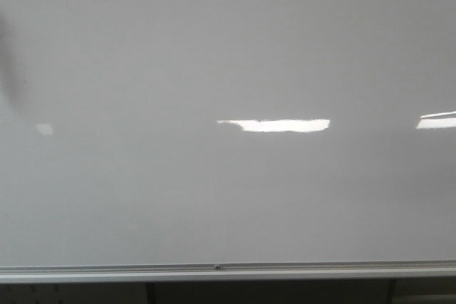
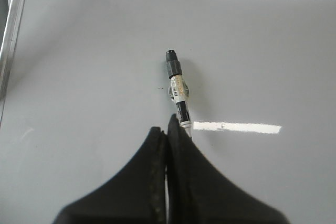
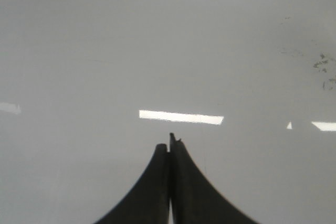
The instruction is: Write number 2 on whiteboard
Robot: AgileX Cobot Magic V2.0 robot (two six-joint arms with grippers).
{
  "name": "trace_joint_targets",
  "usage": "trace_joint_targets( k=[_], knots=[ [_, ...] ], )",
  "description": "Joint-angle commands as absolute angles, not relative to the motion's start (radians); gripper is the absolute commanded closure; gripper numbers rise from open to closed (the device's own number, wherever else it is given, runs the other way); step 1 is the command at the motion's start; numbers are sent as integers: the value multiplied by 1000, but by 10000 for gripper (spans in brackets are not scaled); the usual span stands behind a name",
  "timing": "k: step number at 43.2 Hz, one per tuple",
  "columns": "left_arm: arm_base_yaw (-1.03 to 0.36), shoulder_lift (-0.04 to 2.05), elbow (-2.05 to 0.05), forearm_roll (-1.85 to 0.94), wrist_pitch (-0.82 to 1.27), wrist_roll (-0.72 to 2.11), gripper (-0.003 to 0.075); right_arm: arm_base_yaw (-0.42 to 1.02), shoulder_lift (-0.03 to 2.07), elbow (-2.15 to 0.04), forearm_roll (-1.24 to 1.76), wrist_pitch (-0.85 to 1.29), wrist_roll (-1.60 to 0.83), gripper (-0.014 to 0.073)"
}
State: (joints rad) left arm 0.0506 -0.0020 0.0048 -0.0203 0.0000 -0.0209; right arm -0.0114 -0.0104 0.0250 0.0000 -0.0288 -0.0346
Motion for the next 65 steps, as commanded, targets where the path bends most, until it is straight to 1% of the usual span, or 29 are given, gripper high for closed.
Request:
trace_joint_targets(
  k=[1, 33, 40, 45, 50, 58, 65],
  knots=[
    [51, -30, 40, -21, -83, -24, 741, -10, -28, 23, 0, -113, -35, 658],
    [51, -30, 40, -21, -92, -24, 741, -10, -29, 22, 0, -134, -35, 658],
    [51, -30, 23, -21, -190, -24, 741, -10, -29, -35, 5, -52, -35, 658],
    [51, -26, -56, -21, -163, -24, 741, -10, -24, -127, 5, 29, -35, 658],
    [51, -10, -179, -21, -85, -24, 741, -10, 13, -239, 5, 133, -35, 658],
    [51, 94, -386, -19, 64, -24, 741, -10, 154, -437, 0, 277, -35, 658],
    [51, 246, -559, 0, 227, -24, 741, -10, 314, -585, 5, 352, -35, 658]
  ],
)
